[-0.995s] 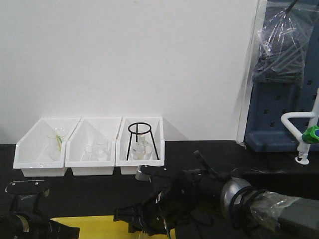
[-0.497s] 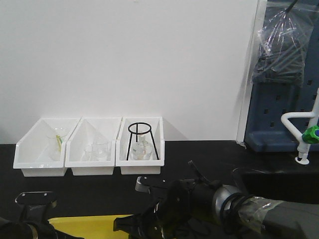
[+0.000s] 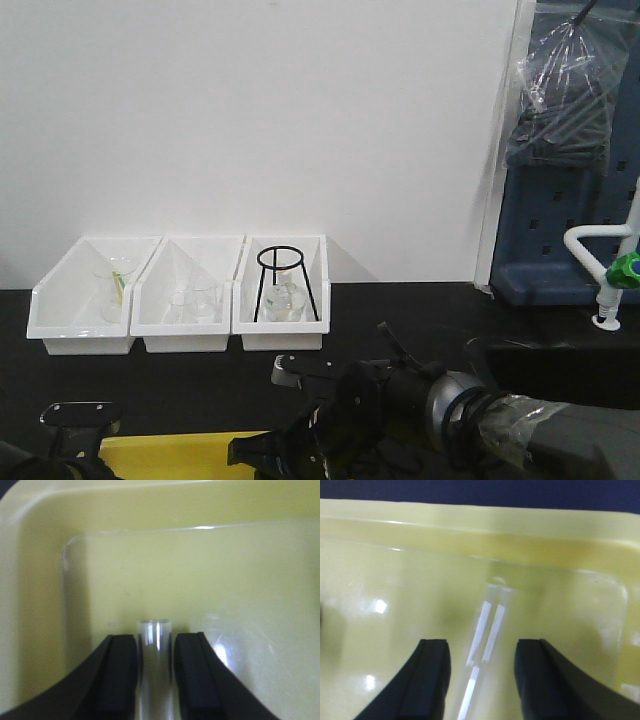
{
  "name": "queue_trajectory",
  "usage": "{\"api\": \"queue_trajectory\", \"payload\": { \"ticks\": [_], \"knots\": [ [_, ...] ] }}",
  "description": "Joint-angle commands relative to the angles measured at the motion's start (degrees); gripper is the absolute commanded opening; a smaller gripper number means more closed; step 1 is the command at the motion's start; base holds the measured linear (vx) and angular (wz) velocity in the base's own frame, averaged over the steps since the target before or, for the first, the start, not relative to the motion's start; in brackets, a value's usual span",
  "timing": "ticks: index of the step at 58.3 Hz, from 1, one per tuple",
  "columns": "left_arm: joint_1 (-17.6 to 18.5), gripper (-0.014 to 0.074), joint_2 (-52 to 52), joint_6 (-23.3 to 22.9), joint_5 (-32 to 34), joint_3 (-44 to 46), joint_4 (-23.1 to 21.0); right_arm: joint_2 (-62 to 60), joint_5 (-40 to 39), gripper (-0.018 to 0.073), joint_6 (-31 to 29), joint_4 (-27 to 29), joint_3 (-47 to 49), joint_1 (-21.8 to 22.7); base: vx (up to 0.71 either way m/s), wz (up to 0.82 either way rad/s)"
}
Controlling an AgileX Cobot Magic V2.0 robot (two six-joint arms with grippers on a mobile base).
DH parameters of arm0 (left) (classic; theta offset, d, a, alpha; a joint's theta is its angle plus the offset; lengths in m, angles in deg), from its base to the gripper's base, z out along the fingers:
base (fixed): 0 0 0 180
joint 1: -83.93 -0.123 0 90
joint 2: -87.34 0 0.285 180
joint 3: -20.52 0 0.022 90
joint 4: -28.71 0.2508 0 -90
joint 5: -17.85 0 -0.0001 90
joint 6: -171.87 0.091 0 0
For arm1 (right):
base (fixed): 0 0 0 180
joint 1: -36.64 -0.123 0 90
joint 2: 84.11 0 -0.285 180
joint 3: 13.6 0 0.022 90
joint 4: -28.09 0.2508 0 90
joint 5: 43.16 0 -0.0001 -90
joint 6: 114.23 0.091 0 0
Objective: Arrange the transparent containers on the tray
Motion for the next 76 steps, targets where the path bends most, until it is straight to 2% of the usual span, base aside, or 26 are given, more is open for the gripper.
{"api": "queue_trajectory", "payload": {
  "ticks": [1, 11, 20, 40, 48, 53, 61, 69, 76],
  "knots": [
    [0.32, 0.0409, -2.10, -0.03, 2.96, 1.75, -0.33, -3.40, -1.94, 0.0440, -0.54, -0.26, 1.84, 0.24, 0.00, 0.00],
    [0.32, 0.0504, -2.15, 0.10, 2.70, 1.75, -0.28, -3.40, -1.94, 0.0498, -0.54, -0.20, 1.84, 0.24, 0.00, 0.00],
    [0.32, 0.0573, -2.82, 0.10, 2.70, 1.75, -0.28, -3.56, -2.12, 0.0503, -0.54, -0.26, 1.84, 0.24, 0.00, 0.00],
    [0.26, 0.0587, -12.94, 0.10, 3.75, 1.75, 1.29, -9.19, -6.47, 0.0491, -1.40, -2.98, 1.84, 0.24, 0.00, 0.00],
    [0.26, 0.0585, -20.09, 0.18, 2.63, 1.75, 2.03, -15.02, -6.32, 0.0433, -4.09, -7.57, 1.84, 0.24, 0.00, 0.00],
    [0.26, 0.0584, -24.98, 0.18, 2.08, 1.75, 4.89, -19.43, -6.40, 0.0372, -6.82, -10.51, 1.72, 0.18, 0.00, 0.00],
    [0.26, 0.0568, -34.36, 0.13, 0.11, 1.75, 5.83, -27.39, -6.80, 0.0272, -10.57, -14.04, 1.21, 0.18, 0.00, 0.00],
    [0.33, 0.0529, -43.77, 0.20, 0.18, 1.41, 6.34, -35.47, -9.55, 0.0182, -12.05, -15.75, -3.42, 0.18, 0.00, 0.00],
    [0.33, 0.0470, -50.92, 2.98, 0.63, -0.27, 8.39, -41.49, -13.36, 0.0132, -12.12, -15.75, -8.96, 0.18, 0.00, 0.00]
  ]
}}
